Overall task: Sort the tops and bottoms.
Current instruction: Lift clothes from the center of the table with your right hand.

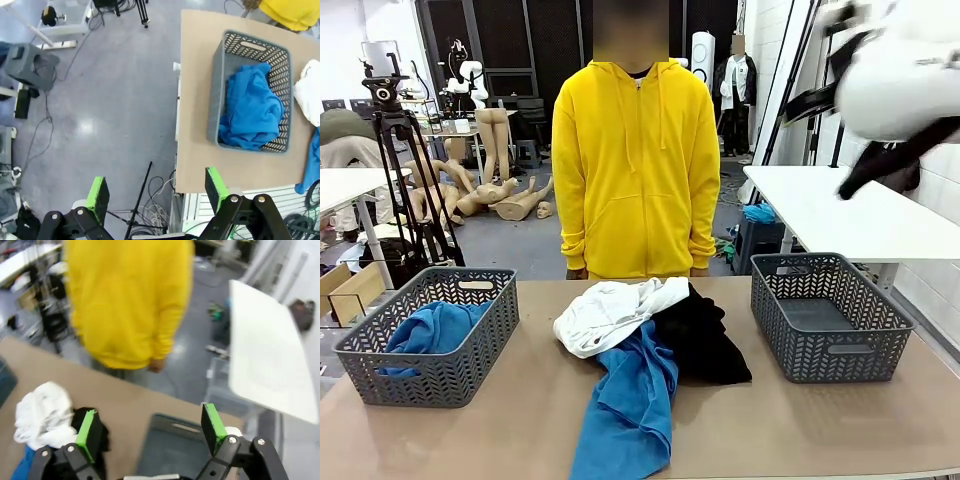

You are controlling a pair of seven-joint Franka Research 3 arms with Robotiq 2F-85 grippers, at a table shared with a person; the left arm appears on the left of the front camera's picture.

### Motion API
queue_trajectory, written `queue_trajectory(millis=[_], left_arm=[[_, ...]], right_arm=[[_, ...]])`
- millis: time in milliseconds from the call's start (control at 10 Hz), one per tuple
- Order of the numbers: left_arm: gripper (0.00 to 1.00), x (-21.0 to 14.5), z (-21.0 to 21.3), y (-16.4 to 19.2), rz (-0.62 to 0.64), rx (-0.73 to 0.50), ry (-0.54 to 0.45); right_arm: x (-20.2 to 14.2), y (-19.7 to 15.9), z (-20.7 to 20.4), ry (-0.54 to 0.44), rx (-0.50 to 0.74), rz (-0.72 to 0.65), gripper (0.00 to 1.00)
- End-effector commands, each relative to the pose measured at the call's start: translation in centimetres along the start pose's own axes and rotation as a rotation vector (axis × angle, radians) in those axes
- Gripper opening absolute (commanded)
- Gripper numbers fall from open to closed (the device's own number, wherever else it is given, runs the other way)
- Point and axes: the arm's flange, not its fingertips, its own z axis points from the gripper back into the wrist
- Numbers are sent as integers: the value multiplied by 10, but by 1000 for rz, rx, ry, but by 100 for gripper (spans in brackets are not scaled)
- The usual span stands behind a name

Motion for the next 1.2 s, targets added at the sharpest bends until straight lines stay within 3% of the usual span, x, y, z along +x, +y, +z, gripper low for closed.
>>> queue_trajectory(millis=[0,300,400,500,900,1000,1100], left_arm=[[100,-8,-1,-8,-8,-14,-13],[100,-3,-15,-44,-135,-66,6],[100,-4,-6,-16,-39,-16,8],[100,-4,-6,-16,-39,-16,8],[100,-4,-6,-16,-39,-16,8],[100,-4,-6,-16,-39,-16,8],[100,-4,-6,-16,-39,-16,8]], right_arm=[[7,9,-38,73,182,82,100],[-20,86,-92,255,353,156,100],[-30,89,-101,301,322,175,100],[-20,103,-79,196,325,111,100],[-20,103,-79,196,325,111,100],[-19,103,-77,218,308,129,100],[-7,104,-109,298,380,169,100]])
